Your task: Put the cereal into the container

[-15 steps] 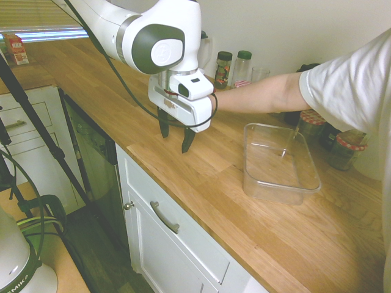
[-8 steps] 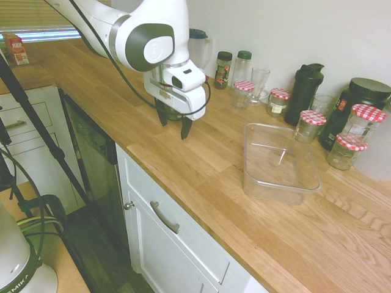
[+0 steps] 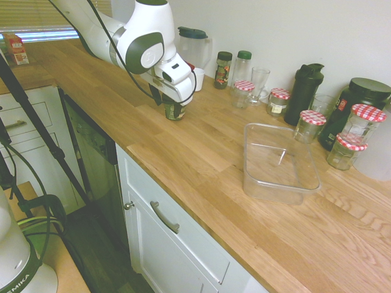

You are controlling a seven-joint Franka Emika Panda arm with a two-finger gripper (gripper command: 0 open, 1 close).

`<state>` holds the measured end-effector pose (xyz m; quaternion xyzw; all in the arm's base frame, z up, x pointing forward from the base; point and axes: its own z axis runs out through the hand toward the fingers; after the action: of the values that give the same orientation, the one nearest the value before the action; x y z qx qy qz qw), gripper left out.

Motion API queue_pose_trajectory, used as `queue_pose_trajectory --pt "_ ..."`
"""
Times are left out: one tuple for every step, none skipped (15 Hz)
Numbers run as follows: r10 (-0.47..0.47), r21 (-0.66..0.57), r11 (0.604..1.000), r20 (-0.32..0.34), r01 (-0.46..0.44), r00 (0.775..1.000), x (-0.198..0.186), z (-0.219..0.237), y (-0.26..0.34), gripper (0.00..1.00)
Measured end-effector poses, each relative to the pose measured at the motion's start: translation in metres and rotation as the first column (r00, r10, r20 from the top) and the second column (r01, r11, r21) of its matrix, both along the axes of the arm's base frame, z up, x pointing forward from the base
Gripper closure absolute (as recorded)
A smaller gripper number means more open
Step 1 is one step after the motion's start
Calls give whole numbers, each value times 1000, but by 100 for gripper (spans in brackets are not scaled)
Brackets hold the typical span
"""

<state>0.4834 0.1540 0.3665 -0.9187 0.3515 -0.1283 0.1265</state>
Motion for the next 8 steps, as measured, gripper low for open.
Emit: queue_pose_trajectory --pt "7 4 1000 0 -7 1000 4 -3 8 0" --pt "12 6 1000 1 -12 1000 7 -6 13 0" --pt "17 2 1000 2 -17 1000 10 -10 17 0" --pt "26 -9 1000 9 -26 1000 13 -14 21 0" --pt "29 -20 999 19 -28 999 15 -19 25 0" --pt "36 -28 999 32 -35 999 17 -23 30 0" --pt "54 -45 998 56 -52 997 18 -25 36 0" --pt "69 -66 996 85 -64 994 19 -27 40 0"
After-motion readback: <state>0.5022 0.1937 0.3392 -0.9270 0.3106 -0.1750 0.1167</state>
